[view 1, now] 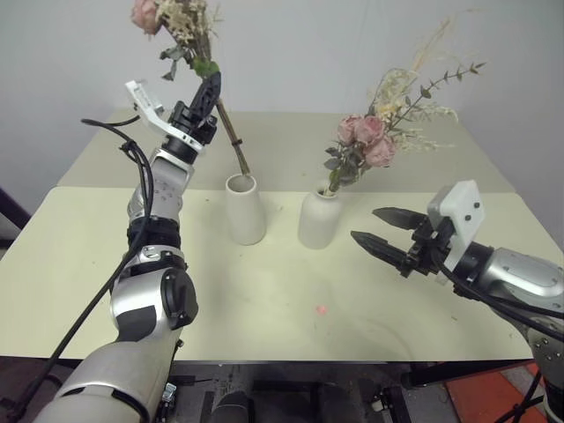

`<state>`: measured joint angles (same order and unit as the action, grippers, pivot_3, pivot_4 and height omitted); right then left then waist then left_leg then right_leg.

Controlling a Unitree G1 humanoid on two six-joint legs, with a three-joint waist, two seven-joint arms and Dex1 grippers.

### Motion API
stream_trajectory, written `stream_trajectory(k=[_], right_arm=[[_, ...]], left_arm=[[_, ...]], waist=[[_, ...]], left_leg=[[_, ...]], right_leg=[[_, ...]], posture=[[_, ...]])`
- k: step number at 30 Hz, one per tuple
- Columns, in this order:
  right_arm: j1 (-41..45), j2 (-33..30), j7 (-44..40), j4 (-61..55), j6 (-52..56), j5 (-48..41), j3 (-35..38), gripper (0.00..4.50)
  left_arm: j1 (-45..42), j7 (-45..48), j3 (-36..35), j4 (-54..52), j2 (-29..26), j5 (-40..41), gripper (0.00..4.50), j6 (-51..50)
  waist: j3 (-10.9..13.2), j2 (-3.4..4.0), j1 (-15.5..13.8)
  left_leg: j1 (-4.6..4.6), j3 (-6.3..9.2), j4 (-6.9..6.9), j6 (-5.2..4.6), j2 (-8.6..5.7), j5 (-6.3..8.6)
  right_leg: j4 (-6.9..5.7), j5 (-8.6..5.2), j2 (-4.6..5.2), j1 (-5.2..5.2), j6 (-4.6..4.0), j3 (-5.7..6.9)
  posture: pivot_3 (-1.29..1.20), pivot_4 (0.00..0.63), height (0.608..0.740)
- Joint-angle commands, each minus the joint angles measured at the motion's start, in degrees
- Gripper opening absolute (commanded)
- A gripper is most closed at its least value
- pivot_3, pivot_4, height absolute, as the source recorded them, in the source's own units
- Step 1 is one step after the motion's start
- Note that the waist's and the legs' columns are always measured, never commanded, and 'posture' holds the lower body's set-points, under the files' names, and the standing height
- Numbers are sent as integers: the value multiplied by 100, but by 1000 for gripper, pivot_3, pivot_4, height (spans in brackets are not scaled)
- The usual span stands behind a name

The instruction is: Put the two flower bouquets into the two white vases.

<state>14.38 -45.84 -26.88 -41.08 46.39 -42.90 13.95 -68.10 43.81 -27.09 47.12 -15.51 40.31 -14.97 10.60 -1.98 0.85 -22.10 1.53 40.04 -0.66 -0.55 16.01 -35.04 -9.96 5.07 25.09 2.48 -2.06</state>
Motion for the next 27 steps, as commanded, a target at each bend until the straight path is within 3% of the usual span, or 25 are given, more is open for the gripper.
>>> stream_trajectory(k=[1, 27], right_arm=[[-25, 13, 71, -146, -168, 84, 214, 3257], [-111, 247, -30, -62, -301, 580, 16, 3257]], left_arm=[[-71, 191, 234, -182, 35, -192, 108, 175], [563, 551, 539, -869, -115, -375, 108, 225]], waist=[[0, 0, -6], [-1, -1, -11]], left_leg=[[0, 0, 0, 0, 0, 0], [3, 0, 1, 0, -1, 0]], right_leg=[[0, 0, 1, 0, 0, 0], [-1, 0, 1, -2, 0, -2]], posture=[[0, 150, 740], [0, 150, 740]])
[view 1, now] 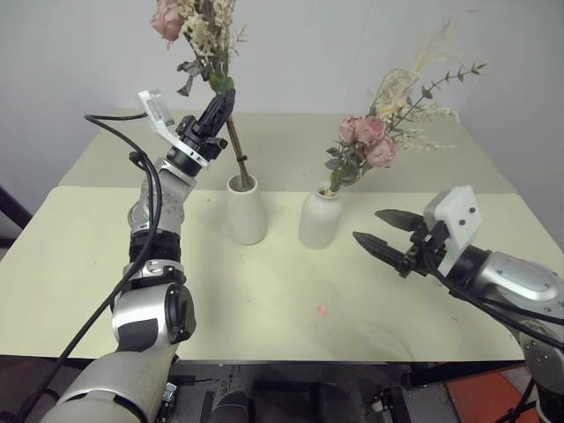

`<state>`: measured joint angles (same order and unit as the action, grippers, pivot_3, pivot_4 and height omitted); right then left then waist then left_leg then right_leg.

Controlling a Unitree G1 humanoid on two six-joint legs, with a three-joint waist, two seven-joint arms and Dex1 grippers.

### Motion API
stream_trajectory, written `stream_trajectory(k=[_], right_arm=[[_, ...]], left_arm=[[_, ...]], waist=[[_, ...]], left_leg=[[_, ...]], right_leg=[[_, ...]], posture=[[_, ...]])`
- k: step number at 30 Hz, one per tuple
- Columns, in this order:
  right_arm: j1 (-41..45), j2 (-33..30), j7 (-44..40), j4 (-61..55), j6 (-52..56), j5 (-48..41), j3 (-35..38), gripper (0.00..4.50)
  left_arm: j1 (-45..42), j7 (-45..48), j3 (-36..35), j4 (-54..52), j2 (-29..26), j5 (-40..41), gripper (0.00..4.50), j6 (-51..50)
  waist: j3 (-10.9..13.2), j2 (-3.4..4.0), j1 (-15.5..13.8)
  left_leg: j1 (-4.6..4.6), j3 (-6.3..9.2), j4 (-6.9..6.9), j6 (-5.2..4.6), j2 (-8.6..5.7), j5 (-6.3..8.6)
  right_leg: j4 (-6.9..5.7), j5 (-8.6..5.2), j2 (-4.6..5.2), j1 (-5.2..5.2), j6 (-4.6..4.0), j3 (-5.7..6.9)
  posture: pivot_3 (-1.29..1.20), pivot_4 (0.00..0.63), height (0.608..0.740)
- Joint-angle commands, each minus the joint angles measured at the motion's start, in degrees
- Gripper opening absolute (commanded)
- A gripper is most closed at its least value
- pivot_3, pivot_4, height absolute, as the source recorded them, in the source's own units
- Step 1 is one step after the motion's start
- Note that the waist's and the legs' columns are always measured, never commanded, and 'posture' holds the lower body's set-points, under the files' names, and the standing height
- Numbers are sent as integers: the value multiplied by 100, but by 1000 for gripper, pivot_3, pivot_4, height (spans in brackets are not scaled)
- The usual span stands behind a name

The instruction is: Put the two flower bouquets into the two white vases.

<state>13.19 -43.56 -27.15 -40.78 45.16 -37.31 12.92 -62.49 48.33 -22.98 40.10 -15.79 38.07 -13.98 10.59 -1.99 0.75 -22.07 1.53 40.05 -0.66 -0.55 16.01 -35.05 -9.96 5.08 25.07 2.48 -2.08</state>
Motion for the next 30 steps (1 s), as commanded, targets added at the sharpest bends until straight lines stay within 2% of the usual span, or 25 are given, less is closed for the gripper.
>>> stream_trajectory(k=[1, 3, 6, 10, 16, 19, 21, 25, 30], right_arm=[[-7, 21, -13, -93, -185, 33, 130, 3257], [-28, 22, -30, -93, -184, 33, 156, 3257], [-53, 12, -48, -92, -198, 49, 179, 3257], [-90, 0, -49, -106, -208, 77, 195, 3257], [-144, -5, -75, -104, -229, 120, 202, 3257], [-138, -4, -80, -81, -241, 154, 169, 3257], [-140, -6, -84, -77, -251, 165, 165, 3257], [-137, -19, -64, -45, -238, 211, 154, 3257], [-135, -107, -176, 90, -255, 281, 229, 3257]], left_arm=[[28, 142, 220, -144, -100, -245, 108, 162], [164, 378, 579, -188, -128, -607, 108, 374], [271, 448, 746, -226, -91, -777, 108, 519], [443, 617, 782, -306, -115, -805, 1400, 630], [1061, 1055, 782, -1191, -268, -492, 3364, 192], [1343, 909, 719, -1604, -368, -400, 4409, -37], [1596, 914, 651, -1926, -571, -292, 4464, -314], [2347, 1052, 561, -2767, -1337, -168, 4464, -857], [3379, 1590, 511, -3786, -2613, -107, 4464, -1370]], waist=[[0, 0, 0], [0, 0, 0], [0, 0, -2], [0, 0, 7], [0, 1, 15], [-1, 1, 11], [-1, 1, 6], [-2, 4, 63], [-2, 4, 63]], left_leg=[[0, 0, -1, 0, 0, 0], [0, 0, -1, 0, 0, 0], [0, -1, 0, 0, -1, 0], [0, 0, -1, 0, 1, 0], [1, -1, -1, 0, 2, 0], [5, -1, -1, 0, 3, 0], [5, -1, 2, 0, 3, 0], [11, -2, -3, -1, 9, 1], [13, -5, -4, -1, 20, 1]], right_leg=[[0, 0, 0, 0, 0, 0], [1, 0, 0, 0, 0, 0], [0, 0, 0, 0, 0, 0], [0, 0, -1, 0, 0, 0], [0, 0, -1, 0, 0, -1], [-4, 0, -2, 0, 0, -5], [-3, 0, -2, 0, 0, -4], [-5, 0, -8, 1, 0, -11], [-4, -1, -16, 4, -2, -11]], posture=[[0, 150, 740], [0, 150, 740], [0, 150, 740], [0, 150, 740], [0, 150, 740], [0, 150, 740], [0, 150, 740], [0, 150, 740], [0, 150, 740]])
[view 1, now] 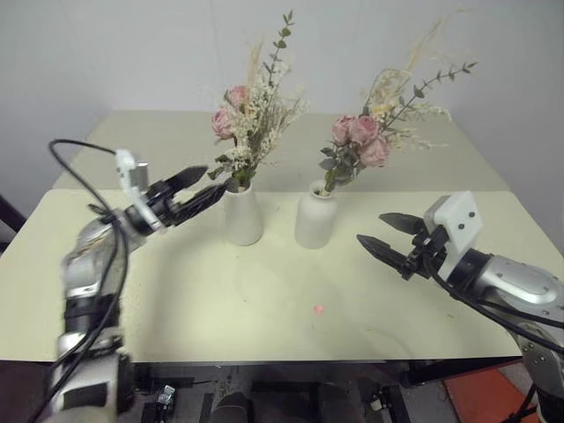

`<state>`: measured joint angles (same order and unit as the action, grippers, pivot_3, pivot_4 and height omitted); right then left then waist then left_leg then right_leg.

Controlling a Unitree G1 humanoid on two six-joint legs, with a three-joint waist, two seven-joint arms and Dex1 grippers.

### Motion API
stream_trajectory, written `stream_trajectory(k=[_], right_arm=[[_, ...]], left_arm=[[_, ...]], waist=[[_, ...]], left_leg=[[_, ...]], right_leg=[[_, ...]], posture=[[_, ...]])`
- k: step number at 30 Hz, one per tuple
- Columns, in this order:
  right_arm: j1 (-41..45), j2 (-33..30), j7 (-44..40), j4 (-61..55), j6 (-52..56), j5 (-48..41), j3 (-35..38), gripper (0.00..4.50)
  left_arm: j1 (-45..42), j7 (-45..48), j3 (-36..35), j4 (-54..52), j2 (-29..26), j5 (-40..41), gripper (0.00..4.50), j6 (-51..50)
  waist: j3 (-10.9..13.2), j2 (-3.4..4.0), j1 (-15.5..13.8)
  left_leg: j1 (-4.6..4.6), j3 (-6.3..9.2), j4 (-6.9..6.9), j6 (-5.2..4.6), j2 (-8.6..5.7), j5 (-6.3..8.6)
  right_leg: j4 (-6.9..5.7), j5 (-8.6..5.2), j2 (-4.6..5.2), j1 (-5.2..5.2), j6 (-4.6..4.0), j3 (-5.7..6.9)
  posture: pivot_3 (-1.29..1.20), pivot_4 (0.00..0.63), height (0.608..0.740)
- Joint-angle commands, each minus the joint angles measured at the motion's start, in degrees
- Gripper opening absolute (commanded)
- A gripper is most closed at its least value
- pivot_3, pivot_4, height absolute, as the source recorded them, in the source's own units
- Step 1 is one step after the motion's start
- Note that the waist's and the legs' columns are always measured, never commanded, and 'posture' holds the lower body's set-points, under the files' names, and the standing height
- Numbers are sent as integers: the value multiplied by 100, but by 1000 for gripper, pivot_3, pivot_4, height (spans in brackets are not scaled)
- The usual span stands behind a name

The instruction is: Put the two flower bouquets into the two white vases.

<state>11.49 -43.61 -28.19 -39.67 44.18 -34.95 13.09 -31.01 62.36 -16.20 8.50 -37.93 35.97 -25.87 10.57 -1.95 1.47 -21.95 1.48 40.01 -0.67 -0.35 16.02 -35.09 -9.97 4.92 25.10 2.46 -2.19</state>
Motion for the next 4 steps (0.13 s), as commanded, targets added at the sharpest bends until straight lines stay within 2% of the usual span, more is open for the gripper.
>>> stream_trajectory(k=[1, 4], right_arm=[[24, -130, -113, 6, -159, 34, 273, 3257], [-55, -273, -295, 154, -207, 43, 513, 3257]], left_arm=[[421, 170, -250, -815, -572, 142, 4464, -263], [955, 195, -689, -1326, -957, 413, 4464, -488]], waist=[[0, 0, -27], [0, 0, -74]], left_leg=[[2, -2, 0, 0, 0, 0], [6, -4, 1, 0, 2, 0]], right_leg=[[2, -1, 0, -1, 0, -1], [10, -2, 0, -3, 0, 0]], posture=[[0, 150, 740], [0, 150, 740]])
